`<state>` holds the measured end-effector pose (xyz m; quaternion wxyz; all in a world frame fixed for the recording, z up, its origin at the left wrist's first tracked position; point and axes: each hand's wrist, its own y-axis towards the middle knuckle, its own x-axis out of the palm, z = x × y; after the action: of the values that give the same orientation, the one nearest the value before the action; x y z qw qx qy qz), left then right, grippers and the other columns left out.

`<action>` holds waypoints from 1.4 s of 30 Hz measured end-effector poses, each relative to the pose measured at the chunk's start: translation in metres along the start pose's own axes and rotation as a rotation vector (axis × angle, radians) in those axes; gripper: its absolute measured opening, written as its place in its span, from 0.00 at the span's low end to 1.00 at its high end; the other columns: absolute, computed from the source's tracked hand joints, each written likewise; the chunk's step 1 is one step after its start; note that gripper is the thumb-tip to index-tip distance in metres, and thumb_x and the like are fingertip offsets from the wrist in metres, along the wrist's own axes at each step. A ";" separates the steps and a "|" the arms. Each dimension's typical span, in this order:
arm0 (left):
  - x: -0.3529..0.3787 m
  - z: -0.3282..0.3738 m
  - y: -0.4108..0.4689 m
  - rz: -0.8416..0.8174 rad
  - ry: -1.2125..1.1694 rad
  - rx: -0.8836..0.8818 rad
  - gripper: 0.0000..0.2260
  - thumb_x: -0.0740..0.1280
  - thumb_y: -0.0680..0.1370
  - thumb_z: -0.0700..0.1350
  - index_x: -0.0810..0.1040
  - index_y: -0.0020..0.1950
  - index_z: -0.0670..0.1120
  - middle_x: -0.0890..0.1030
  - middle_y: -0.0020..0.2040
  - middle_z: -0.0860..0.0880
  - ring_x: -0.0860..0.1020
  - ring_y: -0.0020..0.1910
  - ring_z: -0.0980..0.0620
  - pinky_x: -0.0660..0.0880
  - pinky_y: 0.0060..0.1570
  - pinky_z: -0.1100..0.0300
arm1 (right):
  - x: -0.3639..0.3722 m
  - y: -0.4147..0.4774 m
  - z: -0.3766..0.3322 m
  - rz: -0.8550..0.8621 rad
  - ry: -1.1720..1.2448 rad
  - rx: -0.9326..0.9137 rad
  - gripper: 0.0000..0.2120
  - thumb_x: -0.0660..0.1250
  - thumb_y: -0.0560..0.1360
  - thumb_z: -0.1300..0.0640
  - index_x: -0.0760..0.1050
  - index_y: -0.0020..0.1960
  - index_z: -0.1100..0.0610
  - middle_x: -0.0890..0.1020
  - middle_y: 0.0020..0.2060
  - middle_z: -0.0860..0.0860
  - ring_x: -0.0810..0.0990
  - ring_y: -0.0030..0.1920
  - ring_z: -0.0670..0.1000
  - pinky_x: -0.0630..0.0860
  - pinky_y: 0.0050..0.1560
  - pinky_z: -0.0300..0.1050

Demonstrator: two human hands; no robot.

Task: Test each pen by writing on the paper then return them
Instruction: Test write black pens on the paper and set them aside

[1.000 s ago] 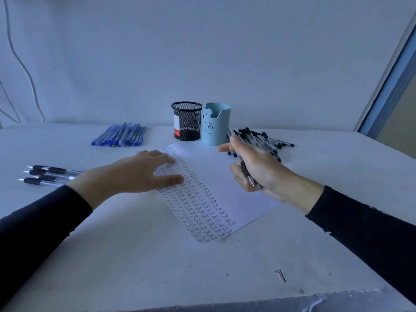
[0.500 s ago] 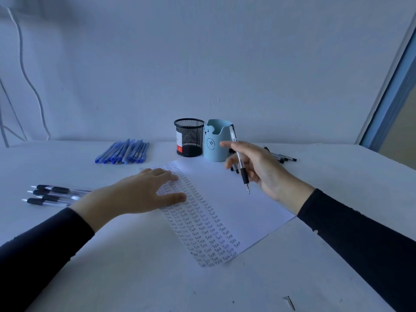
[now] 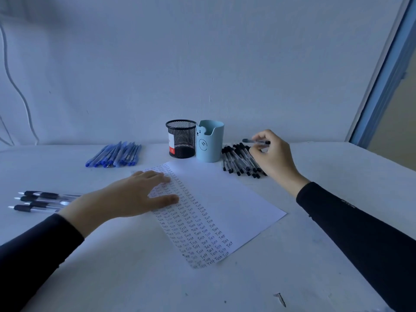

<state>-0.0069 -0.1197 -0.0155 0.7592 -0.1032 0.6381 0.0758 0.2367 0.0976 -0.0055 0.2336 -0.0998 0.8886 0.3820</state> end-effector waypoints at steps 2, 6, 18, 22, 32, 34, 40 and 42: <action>0.000 -0.001 0.000 -0.003 -0.003 0.000 0.50 0.45 0.57 0.82 0.60 0.76 0.60 0.61 0.76 0.58 0.60 0.74 0.54 0.61 0.72 0.49 | 0.003 0.001 0.015 -0.086 -0.113 0.051 0.10 0.67 0.76 0.57 0.77 0.57 0.55 0.80 0.52 0.48 0.78 0.51 0.45 0.74 0.50 0.38; 0.000 0.001 -0.001 0.002 -0.009 0.006 0.51 0.45 0.57 0.82 0.60 0.76 0.60 0.61 0.76 0.58 0.60 0.74 0.54 0.61 0.72 0.50 | 0.008 -0.004 0.022 -0.222 -0.325 0.062 0.15 0.62 0.79 0.47 0.79 0.60 0.52 0.83 0.46 0.46 0.79 0.49 0.50 0.73 0.61 0.53; -0.011 -0.007 -0.006 0.026 -0.123 0.045 0.44 0.49 0.65 0.78 0.64 0.75 0.56 0.65 0.75 0.55 0.61 0.74 0.53 0.58 0.72 0.53 | 0.045 -0.051 -0.047 -0.411 -0.194 -0.330 0.13 0.64 0.74 0.48 0.83 0.53 0.51 0.79 0.62 0.49 0.73 0.64 0.50 0.65 0.66 0.49; -0.045 -0.042 -0.020 0.051 -0.131 -0.015 0.17 0.68 0.73 0.62 0.80 0.58 0.58 0.78 0.58 0.63 0.73 0.63 0.61 0.67 0.63 0.64 | 0.052 -0.061 -0.046 -0.461 -0.136 -0.384 0.10 0.65 0.75 0.50 0.84 0.49 0.50 0.80 0.58 0.47 0.74 0.61 0.48 0.68 0.65 0.50; -0.066 -0.087 -0.045 -0.151 -0.108 -0.157 0.07 0.77 0.67 0.59 0.84 0.42 0.64 0.83 0.46 0.63 0.78 0.53 0.63 0.70 0.57 0.62 | 0.053 -0.054 -0.037 -0.424 -0.039 -0.374 0.07 0.70 0.75 0.62 0.84 0.47 0.52 0.79 0.54 0.47 0.77 0.58 0.50 0.70 0.62 0.47; -0.064 -0.087 -0.042 -0.134 -0.090 -0.158 0.06 0.76 0.67 0.59 0.84 0.42 0.64 0.83 0.45 0.61 0.78 0.51 0.62 0.71 0.57 0.62 | 0.053 -0.054 -0.036 -0.418 -0.037 -0.379 0.07 0.70 0.75 0.62 0.84 0.47 0.52 0.80 0.54 0.48 0.77 0.58 0.50 0.69 0.62 0.46; -0.056 -0.070 -0.023 0.274 -0.324 -0.032 0.02 0.74 0.73 0.46 0.83 0.43 0.53 0.84 0.38 0.54 0.78 0.35 0.61 0.74 0.42 0.68 | 0.050 -0.051 -0.036 -0.400 -0.023 -0.362 0.07 0.70 0.75 0.61 0.84 0.48 0.52 0.79 0.55 0.47 0.76 0.58 0.48 0.67 0.61 0.42; -0.046 -0.051 -0.014 0.489 -0.417 0.083 0.06 0.75 0.72 0.43 0.82 0.42 0.53 0.84 0.38 0.55 0.79 0.36 0.63 0.73 0.42 0.69 | 0.049 -0.050 -0.037 -0.430 0.001 -0.331 0.07 0.70 0.76 0.59 0.84 0.50 0.50 0.79 0.55 0.45 0.75 0.59 0.46 0.66 0.62 0.39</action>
<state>-0.0599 -0.1451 0.0225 0.8364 0.1019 0.4772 0.2497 0.1991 0.0363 -0.0396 0.2894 -0.3233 0.7724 0.4638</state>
